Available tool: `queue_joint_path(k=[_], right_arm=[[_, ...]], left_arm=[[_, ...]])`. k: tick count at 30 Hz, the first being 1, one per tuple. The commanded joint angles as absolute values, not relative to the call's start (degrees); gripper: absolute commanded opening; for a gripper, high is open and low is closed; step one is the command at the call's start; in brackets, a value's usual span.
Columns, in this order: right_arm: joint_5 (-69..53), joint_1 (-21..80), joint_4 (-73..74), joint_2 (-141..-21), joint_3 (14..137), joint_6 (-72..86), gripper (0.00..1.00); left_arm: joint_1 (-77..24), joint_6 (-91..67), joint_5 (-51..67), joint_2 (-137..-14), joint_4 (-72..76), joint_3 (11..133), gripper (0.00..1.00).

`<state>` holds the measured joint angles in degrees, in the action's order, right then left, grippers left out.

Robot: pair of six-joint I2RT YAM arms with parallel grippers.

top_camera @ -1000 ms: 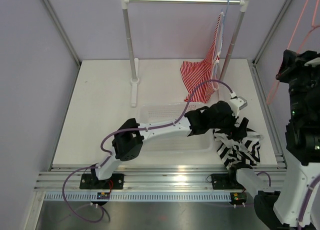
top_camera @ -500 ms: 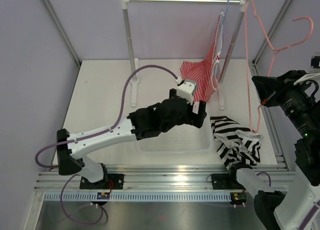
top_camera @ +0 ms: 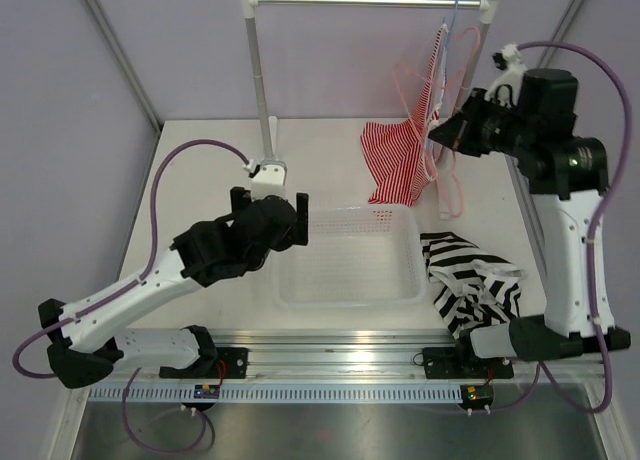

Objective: Remove the tank top from the hanger

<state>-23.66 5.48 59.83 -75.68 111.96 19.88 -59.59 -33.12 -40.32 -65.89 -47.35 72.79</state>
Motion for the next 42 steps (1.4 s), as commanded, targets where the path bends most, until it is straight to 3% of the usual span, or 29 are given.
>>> queue_joint_path(k=[1,10,19,33,38,39,40,42], right_arm=[[-15.4,14.6,61.2,-83.1,121.8,17.9,0.00],[-3.1,19.2,60.0,-100.5,137.7,16.2,0.00],[1.1,19.5,59.0,-111.3,151.0,14.2,0.00],[1.1,19.6,53.3,-120.5,156.0,13.3,0.00],[1.3,20.0,51.2,-119.0,150.7,13.0,0.00],[1.3,20.1,51.2,-118.7,150.3,12.9,0.01],[1.0,20.3,51.2,-118.7,150.1,12.5,0.10],[0.2,20.4,51.9,-117.9,149.9,12.1,0.38]], left_arm=[[-57.7,-34.5,-45.1,-61.7,-53.4,73.5,0.99],[-56.4,-30.3,-43.1,-56.9,-57.8,73.5,0.99],[-56.4,-29.4,-41.6,-47.8,-60.7,67.7,0.99],[-56.3,-29.0,-42.9,-42.5,-62.2,62.4,0.99],[-56.4,-28.2,-43.8,-41.6,-62.5,60.9,0.99],[-56.3,-28.0,-43.8,-41.2,-62.4,60.6,0.99],[-56.4,-27.6,-43.7,-41.0,-62.3,60.5,0.99],[-56.4,-26.8,-43.0,-40.1,-61.7,60.3,0.99]])
